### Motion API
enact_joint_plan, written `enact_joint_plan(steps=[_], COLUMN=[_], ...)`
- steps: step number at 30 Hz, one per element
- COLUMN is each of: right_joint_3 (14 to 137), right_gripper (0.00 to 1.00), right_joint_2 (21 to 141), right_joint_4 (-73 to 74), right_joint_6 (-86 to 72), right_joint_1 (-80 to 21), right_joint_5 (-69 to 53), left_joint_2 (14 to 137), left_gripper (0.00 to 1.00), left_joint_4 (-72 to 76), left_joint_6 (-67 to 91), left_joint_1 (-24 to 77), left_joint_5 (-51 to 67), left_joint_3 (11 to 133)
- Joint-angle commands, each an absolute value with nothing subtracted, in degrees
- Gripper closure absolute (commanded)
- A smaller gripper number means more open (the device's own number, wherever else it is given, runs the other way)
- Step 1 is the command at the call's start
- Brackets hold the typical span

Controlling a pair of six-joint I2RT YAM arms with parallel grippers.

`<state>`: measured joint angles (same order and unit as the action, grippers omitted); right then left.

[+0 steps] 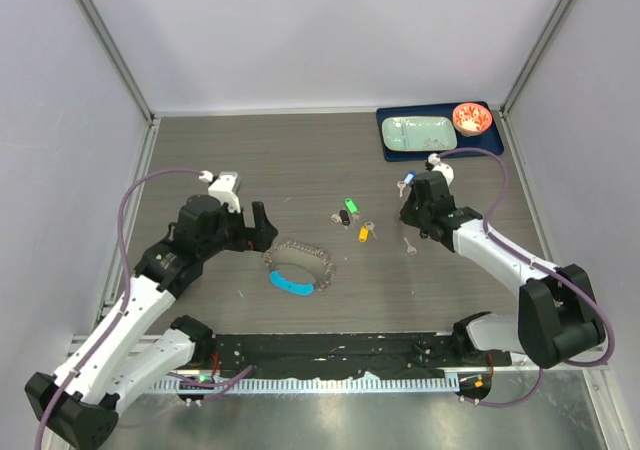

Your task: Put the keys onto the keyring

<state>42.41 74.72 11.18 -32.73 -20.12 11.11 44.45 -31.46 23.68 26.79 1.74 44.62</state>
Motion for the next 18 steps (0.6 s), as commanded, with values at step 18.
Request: enact_joint_plan(steps=[18], right_joint_3=[46.49], right_gripper=[0.99], right_joint_2=[76.54], right_joint_4=[36.04], right_joint_6=[-36.2], right_joint_1=[-44.11], right_joint_5=[20.22], left_joint_2=[45.88], left_gripper=[0.0], left_joint_4=[-36.47], left_joint_6=[18.02], left_joint_1=[31.38], left_joint_5=[-10.28], left_joint_3=[49.75])
